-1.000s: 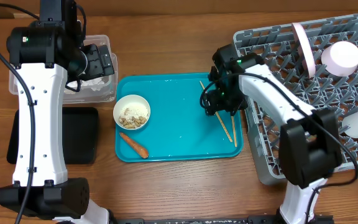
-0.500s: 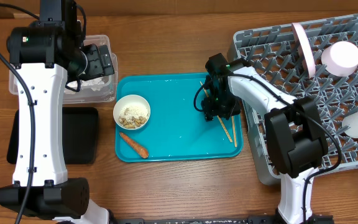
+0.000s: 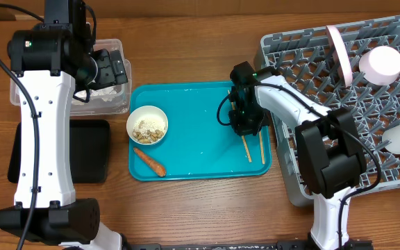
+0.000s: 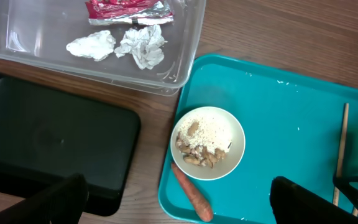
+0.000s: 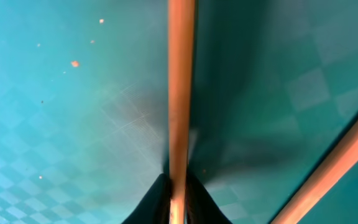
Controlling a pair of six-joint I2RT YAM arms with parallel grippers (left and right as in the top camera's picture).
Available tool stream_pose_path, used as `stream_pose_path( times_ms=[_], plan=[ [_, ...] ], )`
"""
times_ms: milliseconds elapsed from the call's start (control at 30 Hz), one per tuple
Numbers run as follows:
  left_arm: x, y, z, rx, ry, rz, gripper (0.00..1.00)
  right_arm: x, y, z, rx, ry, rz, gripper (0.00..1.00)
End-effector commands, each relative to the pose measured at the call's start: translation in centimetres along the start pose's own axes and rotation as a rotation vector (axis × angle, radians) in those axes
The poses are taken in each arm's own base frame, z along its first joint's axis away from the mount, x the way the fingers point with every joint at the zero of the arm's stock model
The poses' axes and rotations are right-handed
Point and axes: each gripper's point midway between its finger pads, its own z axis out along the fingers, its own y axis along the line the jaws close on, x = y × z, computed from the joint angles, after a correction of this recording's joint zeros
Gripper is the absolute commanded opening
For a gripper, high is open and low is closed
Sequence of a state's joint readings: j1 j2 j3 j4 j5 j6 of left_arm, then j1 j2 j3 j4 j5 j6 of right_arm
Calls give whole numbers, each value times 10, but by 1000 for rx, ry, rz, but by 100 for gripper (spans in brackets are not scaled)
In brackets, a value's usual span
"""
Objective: Sort waste into correct bins and load items into the dishwasher
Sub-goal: 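Reach the right gripper to the tray and grasp one wooden chopstick, then carry the chopstick right and drop it into the dish rack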
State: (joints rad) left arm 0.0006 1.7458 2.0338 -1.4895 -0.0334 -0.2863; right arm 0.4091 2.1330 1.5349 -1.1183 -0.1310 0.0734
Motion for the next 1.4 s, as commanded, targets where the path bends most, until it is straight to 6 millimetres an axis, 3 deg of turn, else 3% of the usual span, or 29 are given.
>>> stream_pose_path(
  times_ms=[0, 100, 200, 300, 433, 567, 700, 833, 1067, 1367],
  plan=[
    [-2, -2, -2, 11, -8, -6, 95, 8, -1, 15, 1, 47, 39, 6],
    [-2, -2, -2, 11, -8, -6, 95, 9, 0, 10, 0, 52, 40, 4],
    [-2, -2, -2, 11, -8, -6, 95, 5, 3, -8, -4, 31, 37, 4],
    [-2, -2, -2, 11, -9, -6, 95, -5, 10, -45, -17, -54, 19, 4],
    [-2, -2, -2, 11, -8, -6, 95, -10, 14, -108, -35, -195, -21, 4],
    [-2, -2, -2, 11, -9, -6, 95, 2, -7, -159, 26, -299, -13, 4],
    [-2, -2, -2, 11, -9, -6, 95, 18, -48, -185, 106, -332, 72, 4],
    [-2, -2, -2, 11, -8, -6, 95, 31, -78, -180, 112, -269, 87, 4],
    [-1, -2, -2, 10, -5, -6, 95, 51, -107, -145, 135, -167, 132, 4],
    [-2, -2, -2, 11, -7, -6, 95, 62, -106, -105, 104, -101, 39, 4]
  ],
)
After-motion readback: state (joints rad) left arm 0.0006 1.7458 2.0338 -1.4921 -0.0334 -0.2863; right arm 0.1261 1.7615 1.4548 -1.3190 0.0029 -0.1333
